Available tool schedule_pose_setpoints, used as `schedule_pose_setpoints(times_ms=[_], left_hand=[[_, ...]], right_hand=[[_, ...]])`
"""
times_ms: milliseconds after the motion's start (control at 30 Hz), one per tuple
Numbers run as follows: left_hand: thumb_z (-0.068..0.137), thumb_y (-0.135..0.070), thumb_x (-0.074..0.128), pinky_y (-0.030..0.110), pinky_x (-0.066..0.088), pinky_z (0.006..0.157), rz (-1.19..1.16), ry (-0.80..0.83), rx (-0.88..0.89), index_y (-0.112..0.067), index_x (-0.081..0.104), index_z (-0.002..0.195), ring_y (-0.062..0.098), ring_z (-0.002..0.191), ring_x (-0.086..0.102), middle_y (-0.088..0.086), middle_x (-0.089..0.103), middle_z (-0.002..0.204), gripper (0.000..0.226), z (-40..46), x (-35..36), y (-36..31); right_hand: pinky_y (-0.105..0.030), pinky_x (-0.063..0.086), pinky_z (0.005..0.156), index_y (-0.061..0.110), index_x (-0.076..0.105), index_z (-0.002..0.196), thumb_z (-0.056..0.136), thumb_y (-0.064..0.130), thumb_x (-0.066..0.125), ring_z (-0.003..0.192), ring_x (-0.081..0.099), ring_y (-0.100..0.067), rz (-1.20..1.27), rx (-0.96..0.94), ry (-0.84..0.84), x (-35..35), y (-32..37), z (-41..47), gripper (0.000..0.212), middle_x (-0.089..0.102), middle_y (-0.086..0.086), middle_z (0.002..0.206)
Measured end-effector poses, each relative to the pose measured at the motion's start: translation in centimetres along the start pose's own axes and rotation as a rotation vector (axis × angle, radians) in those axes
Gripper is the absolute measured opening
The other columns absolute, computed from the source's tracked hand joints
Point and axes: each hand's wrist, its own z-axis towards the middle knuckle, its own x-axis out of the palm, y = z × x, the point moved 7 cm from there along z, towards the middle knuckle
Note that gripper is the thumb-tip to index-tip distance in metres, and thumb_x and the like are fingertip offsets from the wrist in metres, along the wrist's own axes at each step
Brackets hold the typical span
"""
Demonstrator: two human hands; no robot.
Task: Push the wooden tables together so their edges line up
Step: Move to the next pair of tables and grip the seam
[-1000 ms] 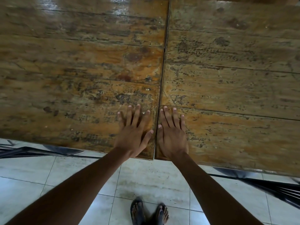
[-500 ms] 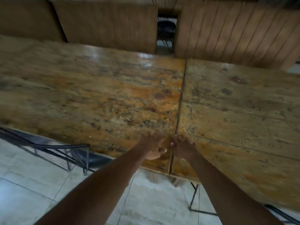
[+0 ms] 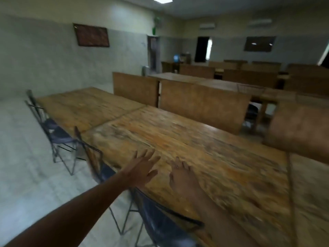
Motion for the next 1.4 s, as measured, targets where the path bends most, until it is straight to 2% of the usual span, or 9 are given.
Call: schedule_pose_setpoints(times_ms=[233,367,500,667,900,1000,1100,1200,1400], left_hand=[[0.101,-0.053,0.034,0.061,0.016,0.120,0.016,-0.077,-0.213,-0.027,0.017,0.157,0.034,0.154,0.011,0.011,0.007,0.169,0.064,-8.4,-4.2,25.2],[0.101,-0.053,0.037,0.062,0.015,0.119,0.008,-0.151,-0.329,-0.027,0.020,0.157,0.036,0.154,0.014,0.012,0.011,0.169,0.064,-12.2,-6.2,36.3],[0.101,-0.055,0.036,0.062,0.018,0.119,-0.022,-0.177,-0.396,-0.028,0.020,0.157,0.035,0.154,0.012,0.010,0.009,0.169,0.064,-13.6,-5.3,45.7],[0.099,-0.059,0.032,0.066,0.015,0.119,-0.035,-0.142,-0.413,-0.030,0.018,0.157,0.035,0.155,0.007,0.010,0.006,0.169,0.066,-10.7,-1.6,56.6],[0.100,-0.059,0.031,0.066,0.014,0.120,-0.057,-0.014,-0.367,-0.029,0.017,0.157,0.036,0.154,0.007,0.011,0.004,0.169,0.066,-1.2,4.6,72.6],[0.101,-0.057,0.032,0.066,0.012,0.120,-0.071,0.005,-0.340,-0.026,0.018,0.157,0.036,0.155,0.005,0.012,0.003,0.169,0.066,1.4,5.5,76.4],[0.101,-0.057,0.032,0.066,0.010,0.119,-0.087,0.044,-0.307,-0.025,0.017,0.158,0.036,0.155,0.005,0.012,0.003,0.169,0.067,4.9,7.1,80.9],[0.102,-0.055,0.034,0.066,0.013,0.118,-0.108,0.073,-0.262,-0.024,0.019,0.158,0.037,0.154,0.007,0.012,0.005,0.169,0.066,9.8,9.1,85.6],[0.102,-0.054,0.031,0.066,0.015,0.117,-0.097,0.218,-0.037,-0.025,0.019,0.158,0.038,0.154,0.009,0.012,0.005,0.169,0.063,20.9,17.5,91.4]], right_hand=[[-0.049,0.023,0.118,0.015,0.021,0.155,0.102,0.035,0.038,0.148,0.023,-0.032,-0.030,-0.241,-0.068,-0.9,24.3,12.6,0.059,0.018,-0.010,0.165],[-0.048,0.023,0.116,0.013,0.019,0.155,0.102,0.036,0.038,0.148,0.024,-0.033,-0.045,-0.316,-0.019,-0.5,34.2,17.7,0.061,0.022,-0.010,0.164],[-0.049,0.030,0.114,0.013,0.027,0.153,0.100,0.035,0.040,0.145,0.031,-0.033,-0.071,-0.372,-0.008,0.5,42.6,24.4,0.058,0.028,-0.011,0.161],[-0.048,0.036,0.109,0.015,0.028,0.151,0.098,0.037,0.041,0.140,0.038,-0.034,-0.050,-0.419,-0.048,3.5,49.0,34.5,0.059,0.033,-0.009,0.158],[-0.046,0.038,0.110,0.012,0.024,0.154,0.100,0.038,0.046,0.141,0.037,-0.031,0.092,-0.335,0.020,10.2,56.0,53.1,0.064,0.031,-0.008,0.160],[-0.042,0.041,0.108,0.010,0.023,0.154,0.099,0.035,0.048,0.141,0.038,-0.030,0.130,-0.315,0.030,11.2,58.0,57.7,0.066,0.031,-0.009,0.160],[-0.045,0.042,0.108,0.010,0.023,0.154,0.100,0.037,0.048,0.141,0.037,-0.031,0.182,-0.276,0.038,12.4,60.2,62.5,0.065,0.029,-0.009,0.160],[-0.046,0.043,0.107,0.009,0.023,0.153,0.100,0.030,0.048,0.141,0.036,-0.032,0.248,-0.216,0.033,14.1,61.3,67.6,0.062,0.027,-0.010,0.160],[-0.042,0.030,0.119,0.005,0.019,0.155,0.100,0.017,0.049,0.151,0.018,-0.033,0.375,0.059,0.019,21.6,60.1,76.3,0.064,0.014,-0.014,0.165]])
